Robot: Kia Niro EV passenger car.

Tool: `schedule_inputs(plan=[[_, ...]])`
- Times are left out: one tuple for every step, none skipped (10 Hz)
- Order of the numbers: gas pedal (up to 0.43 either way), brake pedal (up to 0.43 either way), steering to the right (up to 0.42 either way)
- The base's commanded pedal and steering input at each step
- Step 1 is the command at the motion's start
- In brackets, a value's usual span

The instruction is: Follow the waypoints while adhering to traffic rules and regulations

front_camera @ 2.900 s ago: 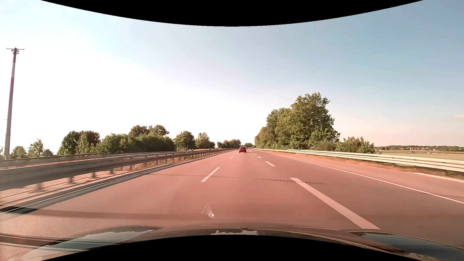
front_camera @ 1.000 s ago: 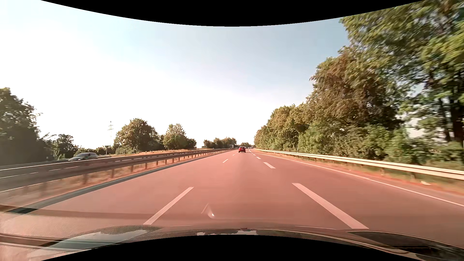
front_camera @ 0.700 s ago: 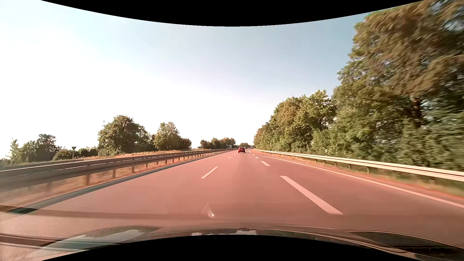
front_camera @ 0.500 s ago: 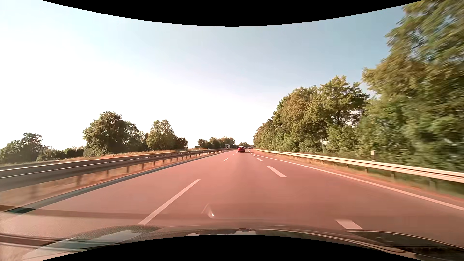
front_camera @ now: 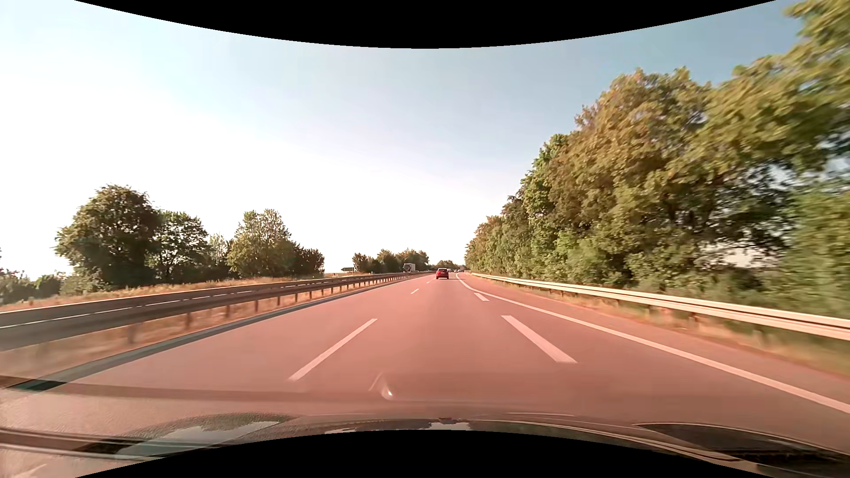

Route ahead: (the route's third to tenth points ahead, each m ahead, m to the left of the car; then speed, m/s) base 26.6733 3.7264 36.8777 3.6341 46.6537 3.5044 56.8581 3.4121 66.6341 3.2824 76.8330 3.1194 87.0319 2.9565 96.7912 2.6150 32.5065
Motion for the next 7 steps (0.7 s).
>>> schedule_inputs(plan=[[0.35,0.006,-0.003],[0.35,0.006,-0.002],[0.35,0.006,0.0],[0.35,0.006,0.001],[0.35,0.006,0.001],[0.35,0.006,0.001],[0.35,0.006,0.001]])
